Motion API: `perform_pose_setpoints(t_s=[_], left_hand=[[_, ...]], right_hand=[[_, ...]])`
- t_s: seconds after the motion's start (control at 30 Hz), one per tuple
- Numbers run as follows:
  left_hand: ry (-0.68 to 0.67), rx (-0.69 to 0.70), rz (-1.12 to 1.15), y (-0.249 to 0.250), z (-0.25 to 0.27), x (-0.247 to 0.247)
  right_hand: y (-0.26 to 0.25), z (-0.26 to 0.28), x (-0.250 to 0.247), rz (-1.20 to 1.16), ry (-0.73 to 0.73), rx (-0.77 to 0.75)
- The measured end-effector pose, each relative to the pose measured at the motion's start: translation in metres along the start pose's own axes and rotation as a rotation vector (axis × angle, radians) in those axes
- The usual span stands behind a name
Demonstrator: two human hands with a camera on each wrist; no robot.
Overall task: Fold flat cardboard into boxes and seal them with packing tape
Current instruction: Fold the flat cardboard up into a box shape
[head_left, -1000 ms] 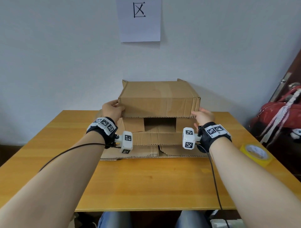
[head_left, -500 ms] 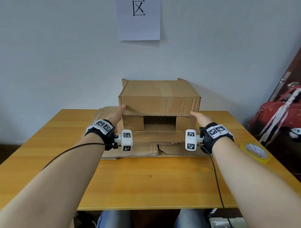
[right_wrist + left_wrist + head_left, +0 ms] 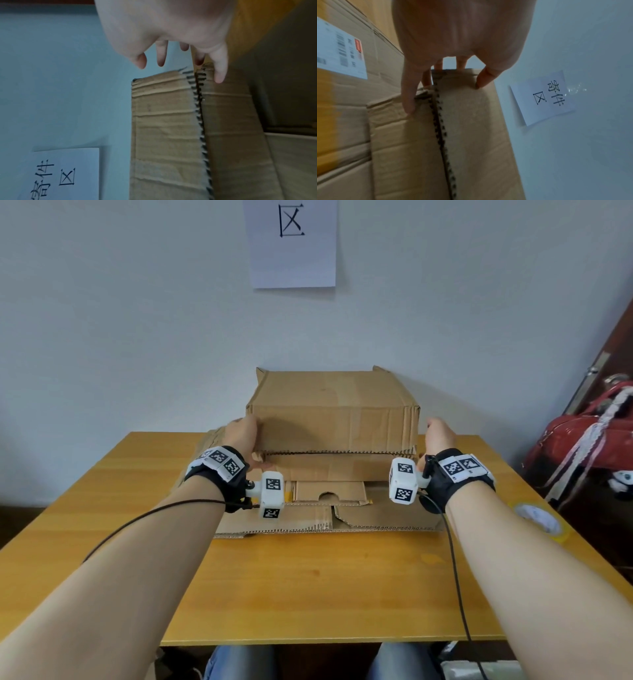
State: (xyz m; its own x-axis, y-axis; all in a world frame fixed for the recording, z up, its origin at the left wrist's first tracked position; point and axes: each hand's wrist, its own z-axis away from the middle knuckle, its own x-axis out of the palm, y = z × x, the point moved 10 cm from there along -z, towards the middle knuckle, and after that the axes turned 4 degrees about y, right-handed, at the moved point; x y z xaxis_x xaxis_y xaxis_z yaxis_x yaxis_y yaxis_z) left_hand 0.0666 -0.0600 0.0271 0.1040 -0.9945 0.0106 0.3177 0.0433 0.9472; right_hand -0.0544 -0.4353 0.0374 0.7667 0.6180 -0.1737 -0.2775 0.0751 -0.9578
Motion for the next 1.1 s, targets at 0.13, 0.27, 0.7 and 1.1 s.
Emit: perform_pose_setpoints(t_s=[0.13,0.27,0.7,1.1], left_hand=[[0.027,0.010,0.119,0.016,0.004,-0.001],[0.026,-0.018,0.054,0.016,0.002,0.006],[0.032,-0.049,0.015,0.004,-0.022,0.014],[0.078,0.048,0.208,0.002,0.002,0.002]], right_hand=[[-0.010,0.002,0.004,-0.164,-0.003,0.032],[-0.021,0.000,0.014,-0.134,-0.038,0.010],[-0.018,-0.010,0.045,-0.044,-0.098,-0.010],[0.004,0.004,0.026,-0.516,0.042,0.022]])
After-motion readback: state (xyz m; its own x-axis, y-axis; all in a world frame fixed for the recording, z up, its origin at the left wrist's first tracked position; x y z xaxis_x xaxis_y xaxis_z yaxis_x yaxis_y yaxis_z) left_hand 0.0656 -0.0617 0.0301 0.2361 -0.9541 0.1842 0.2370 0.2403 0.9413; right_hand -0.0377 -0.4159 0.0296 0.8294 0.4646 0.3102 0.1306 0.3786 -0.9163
